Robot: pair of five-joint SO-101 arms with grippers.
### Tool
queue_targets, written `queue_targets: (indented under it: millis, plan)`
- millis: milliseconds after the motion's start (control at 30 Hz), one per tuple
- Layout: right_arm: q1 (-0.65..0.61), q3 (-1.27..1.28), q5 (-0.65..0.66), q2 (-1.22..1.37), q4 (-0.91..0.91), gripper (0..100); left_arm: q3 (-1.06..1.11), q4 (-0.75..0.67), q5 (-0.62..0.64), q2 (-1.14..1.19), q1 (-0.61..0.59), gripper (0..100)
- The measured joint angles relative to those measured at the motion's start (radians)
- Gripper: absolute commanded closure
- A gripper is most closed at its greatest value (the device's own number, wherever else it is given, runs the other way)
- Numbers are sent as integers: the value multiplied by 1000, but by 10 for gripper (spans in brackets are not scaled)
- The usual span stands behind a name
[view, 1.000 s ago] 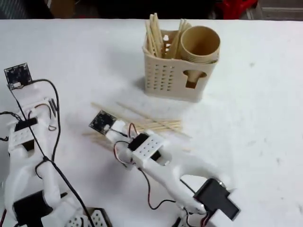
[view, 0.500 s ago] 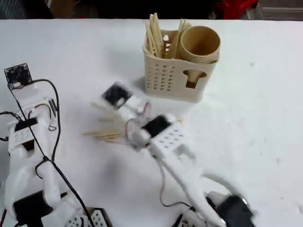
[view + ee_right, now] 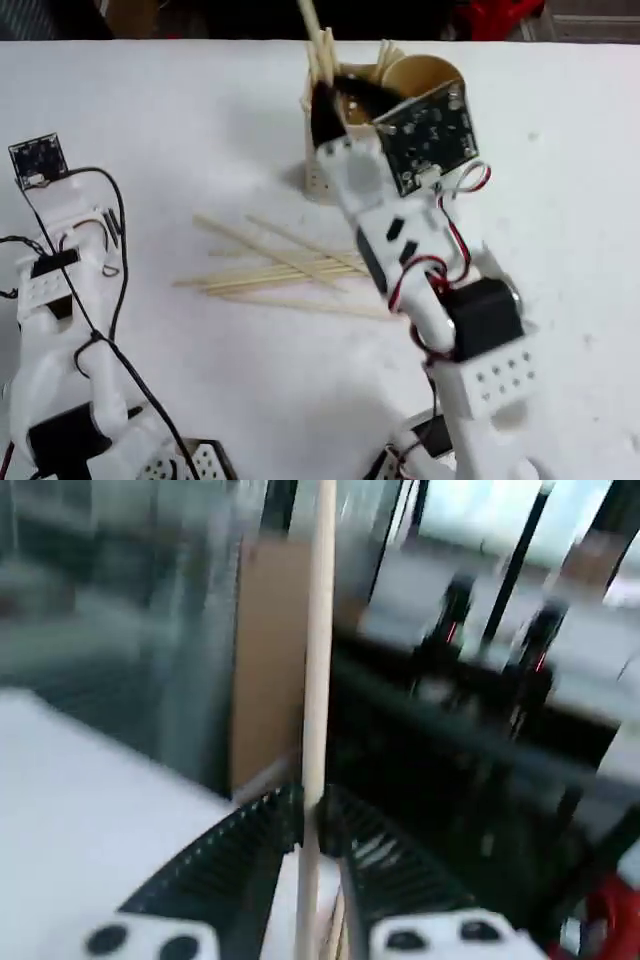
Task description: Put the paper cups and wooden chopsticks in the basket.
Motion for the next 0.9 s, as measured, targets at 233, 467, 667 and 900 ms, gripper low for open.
queue_targets:
  millis: [233,467,667,900]
  plan:
    - [86,15,0,227,-348,981,0,0,0,0,0,860]
    - [95,15,0,338,-460,978,0,0,0,0,0,859]
    - [95,15,0,342,-463,976,0,0,0,0,0,859]
    - [95,15,0,345,-463,889,0,0,0,0,0,860]
